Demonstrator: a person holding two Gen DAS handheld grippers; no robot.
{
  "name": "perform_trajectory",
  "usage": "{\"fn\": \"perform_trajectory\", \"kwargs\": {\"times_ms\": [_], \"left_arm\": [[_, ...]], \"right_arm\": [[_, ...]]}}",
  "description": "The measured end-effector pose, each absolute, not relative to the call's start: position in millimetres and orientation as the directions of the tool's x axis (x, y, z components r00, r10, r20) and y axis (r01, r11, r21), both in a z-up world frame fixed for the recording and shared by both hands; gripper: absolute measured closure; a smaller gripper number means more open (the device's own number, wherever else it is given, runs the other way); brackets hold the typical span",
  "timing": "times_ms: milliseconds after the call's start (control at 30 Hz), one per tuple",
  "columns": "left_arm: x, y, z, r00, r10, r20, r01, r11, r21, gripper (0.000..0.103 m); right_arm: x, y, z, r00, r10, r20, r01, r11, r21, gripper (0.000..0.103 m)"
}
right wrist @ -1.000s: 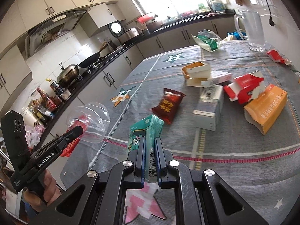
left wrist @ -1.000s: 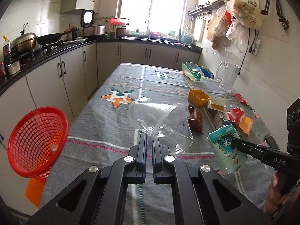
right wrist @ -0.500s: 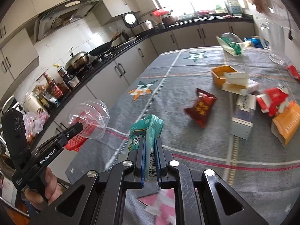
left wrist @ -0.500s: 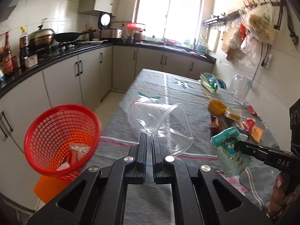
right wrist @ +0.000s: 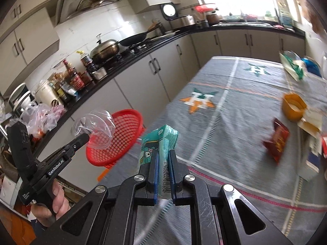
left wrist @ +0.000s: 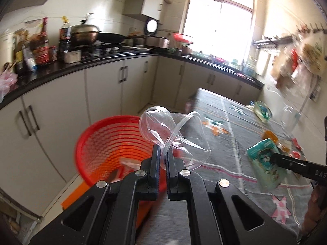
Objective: Collect trash
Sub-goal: 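Carry the green snack bag and clear plastic cup over the red basket, then open both grippers over the red basket to drop bag and cup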
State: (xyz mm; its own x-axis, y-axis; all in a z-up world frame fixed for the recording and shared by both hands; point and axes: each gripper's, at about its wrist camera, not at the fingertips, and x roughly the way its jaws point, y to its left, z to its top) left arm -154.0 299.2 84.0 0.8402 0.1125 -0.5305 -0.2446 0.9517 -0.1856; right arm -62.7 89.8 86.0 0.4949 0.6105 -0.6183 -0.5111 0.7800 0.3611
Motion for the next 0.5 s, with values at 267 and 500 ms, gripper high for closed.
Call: {"fn": "perform_trajectory", "kwargs": {"times_ms": [267,500], "left_arm": [[-163.7,342.9,69.8,0.813,0.185,-0.551,-0.331,0.927,-0.177,0.099],[-160.4,355.6,54.4,0.788,0.201,-0.582,-0.357,0.919,-0.166,0.099]], "right_arm": [[-52.7,153.5,101.9,0.462,0.639,-0.615,-0.579,0.742,0.337,0.093],[-32.6,205.0,95.9,0.429,0.650,-0.627,-0.600,0.724,0.340,0.093]]}}
